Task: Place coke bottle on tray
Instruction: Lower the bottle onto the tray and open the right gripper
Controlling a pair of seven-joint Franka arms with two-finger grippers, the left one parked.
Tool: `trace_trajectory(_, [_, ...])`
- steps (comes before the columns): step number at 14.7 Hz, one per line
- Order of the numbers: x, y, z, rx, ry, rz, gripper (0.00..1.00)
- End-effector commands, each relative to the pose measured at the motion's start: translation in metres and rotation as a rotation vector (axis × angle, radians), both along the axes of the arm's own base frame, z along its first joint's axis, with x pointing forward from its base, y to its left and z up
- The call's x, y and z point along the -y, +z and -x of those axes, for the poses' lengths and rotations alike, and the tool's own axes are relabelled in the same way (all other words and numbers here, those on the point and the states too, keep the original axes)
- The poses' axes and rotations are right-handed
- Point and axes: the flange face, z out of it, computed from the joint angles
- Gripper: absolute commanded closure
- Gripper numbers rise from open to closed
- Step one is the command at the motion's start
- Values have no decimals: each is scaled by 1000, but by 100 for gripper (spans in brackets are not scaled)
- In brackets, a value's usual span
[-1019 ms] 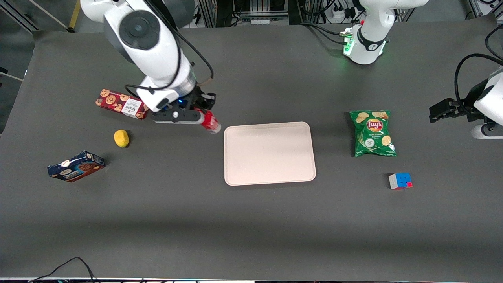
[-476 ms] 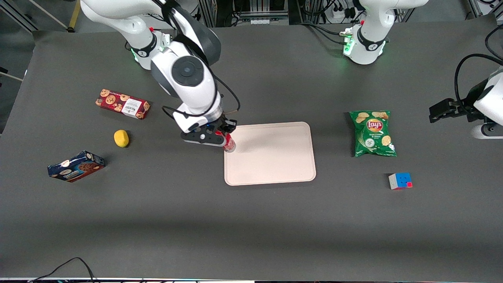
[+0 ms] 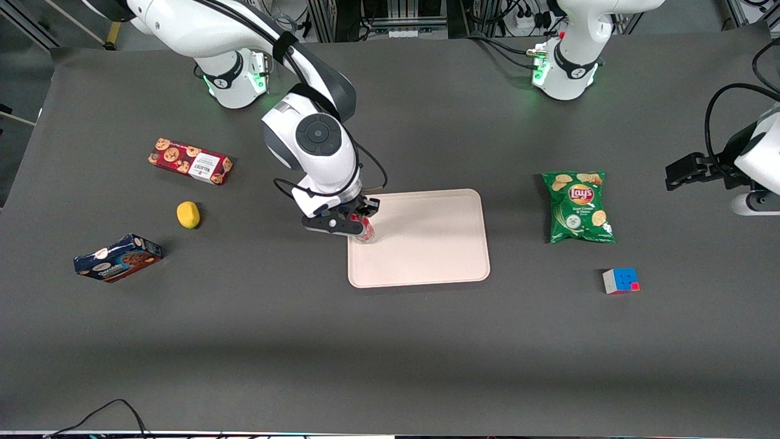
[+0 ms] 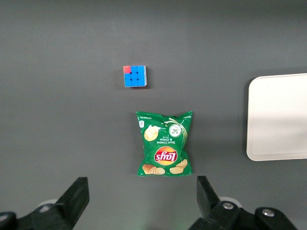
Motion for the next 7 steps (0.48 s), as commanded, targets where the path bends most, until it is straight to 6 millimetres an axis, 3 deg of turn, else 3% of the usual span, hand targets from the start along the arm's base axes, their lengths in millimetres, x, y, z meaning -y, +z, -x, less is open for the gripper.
trace_trajectory(1, [-3, -4, -4, 43, -34, 12, 100])
trace_trajectory(4, [-3, -10, -5, 45, -35, 20, 92])
trace_trajectory(5, [-3, -11, -5, 45, -35, 19, 85])
trace_trajectory(6, [-4, -10, -5, 49, -34, 15, 69])
trace_trajectory(7, [-4, -11, -5, 47, -35, 13, 63])
